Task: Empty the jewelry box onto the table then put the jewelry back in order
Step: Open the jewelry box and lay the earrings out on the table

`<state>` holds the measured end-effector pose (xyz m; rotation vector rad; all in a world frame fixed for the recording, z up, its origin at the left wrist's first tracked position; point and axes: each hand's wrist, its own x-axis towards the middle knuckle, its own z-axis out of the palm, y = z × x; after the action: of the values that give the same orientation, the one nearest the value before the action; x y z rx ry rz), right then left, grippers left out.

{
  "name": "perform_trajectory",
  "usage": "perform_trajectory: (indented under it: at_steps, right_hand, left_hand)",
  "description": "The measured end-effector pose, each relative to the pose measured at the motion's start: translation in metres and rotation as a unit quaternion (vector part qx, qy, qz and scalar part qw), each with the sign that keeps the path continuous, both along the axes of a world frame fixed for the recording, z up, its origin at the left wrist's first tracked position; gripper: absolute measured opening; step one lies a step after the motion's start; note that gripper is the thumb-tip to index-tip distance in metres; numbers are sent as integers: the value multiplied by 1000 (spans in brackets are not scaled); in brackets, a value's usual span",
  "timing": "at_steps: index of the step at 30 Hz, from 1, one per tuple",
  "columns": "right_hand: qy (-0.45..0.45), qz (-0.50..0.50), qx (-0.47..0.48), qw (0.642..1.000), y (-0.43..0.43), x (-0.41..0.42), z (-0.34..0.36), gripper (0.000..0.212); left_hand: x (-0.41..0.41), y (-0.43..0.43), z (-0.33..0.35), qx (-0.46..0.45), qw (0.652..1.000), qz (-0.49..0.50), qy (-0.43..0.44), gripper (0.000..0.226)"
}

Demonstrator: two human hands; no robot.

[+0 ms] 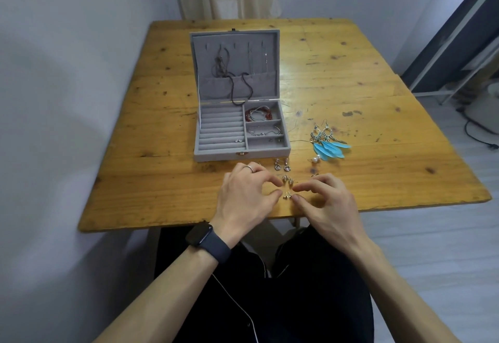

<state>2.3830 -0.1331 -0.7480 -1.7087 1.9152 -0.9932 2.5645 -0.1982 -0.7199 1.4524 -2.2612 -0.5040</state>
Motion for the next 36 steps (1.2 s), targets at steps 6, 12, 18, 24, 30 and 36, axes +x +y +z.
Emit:
perform_trajectory:
  at_steps: [6, 12, 18, 24, 30, 36]
  right_hand:
    - [-21, 21, -62, 998, -29, 17, 30, 13]
    - [49, 47, -56, 996, -93, 48, 46, 20]
    - [178, 79, 27, 980, -137, 67, 42, 32]
    - [260, 101, 47, 959, -147, 73, 47, 27]
    - [231, 82, 68, 967, -156, 75, 47, 16]
    - [169, 65, 58, 982, -149, 75, 41, 14]
  left_hand:
    - [38, -47, 20, -48, 995, 55, 61, 15]
    - [66, -98, 14, -38, 995, 94, 16, 23]
    - [69, -101, -4, -8, 994, 87, 58, 22]
    - [71, -106, -7, 3, 995, 85, 41, 26]
    - [70, -110, -8, -16, 996, 92, 5, 27]
    - [64, -111, 5, -75, 991, 69, -92, 25]
